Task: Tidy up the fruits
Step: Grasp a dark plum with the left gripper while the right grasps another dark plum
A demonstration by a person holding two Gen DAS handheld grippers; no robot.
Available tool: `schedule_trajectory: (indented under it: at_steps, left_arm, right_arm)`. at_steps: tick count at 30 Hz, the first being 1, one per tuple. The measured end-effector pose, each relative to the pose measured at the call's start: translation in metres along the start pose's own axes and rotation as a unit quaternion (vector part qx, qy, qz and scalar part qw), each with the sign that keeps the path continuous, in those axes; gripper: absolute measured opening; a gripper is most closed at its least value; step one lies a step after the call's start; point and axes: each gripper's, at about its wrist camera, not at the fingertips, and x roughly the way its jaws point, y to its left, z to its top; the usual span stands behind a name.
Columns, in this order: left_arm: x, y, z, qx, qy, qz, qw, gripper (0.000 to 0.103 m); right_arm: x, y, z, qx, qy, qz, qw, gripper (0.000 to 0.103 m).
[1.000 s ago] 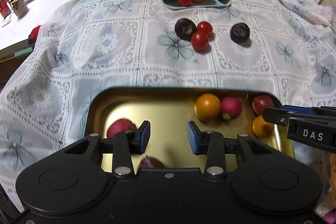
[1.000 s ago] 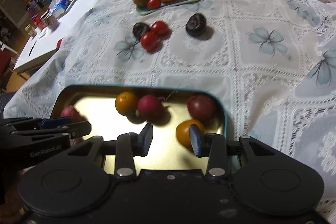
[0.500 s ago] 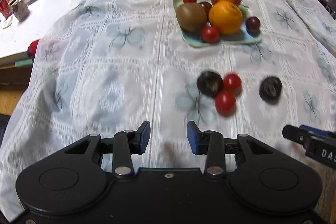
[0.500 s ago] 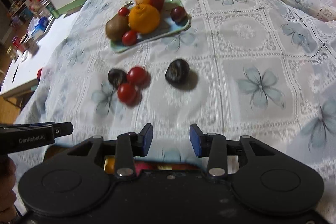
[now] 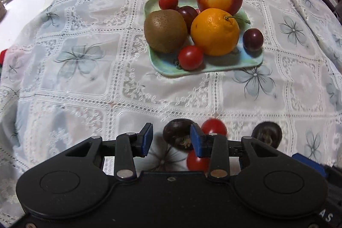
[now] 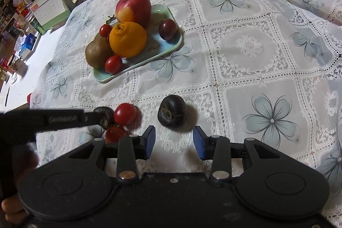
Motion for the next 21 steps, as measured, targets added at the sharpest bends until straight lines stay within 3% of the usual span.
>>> schedule_trajectory:
  at_steps: [5,9,21]
  left_arm:
    - [0.011,0.000,0.002,-0.014,0.006,-0.019,0.9997,0.051]
    - [0.013,0.004,0.002,-0.018,-0.013,-0.017,0.9996,0.058]
    - [0.018,0.016,0.003,-0.042,-0.019,-0.049,0.9977,0.058]
  right_arm:
    - [0.004,-0.002,0.003,0.000,-0.008,0.003,1.000,0.042]
    - [0.011,-0.001,0.007,-0.003,-0.009,-0.001,1.000,0.042]
    - [0.047,0.005,0.018,0.014,0.029,-0.008,0.999,0.042]
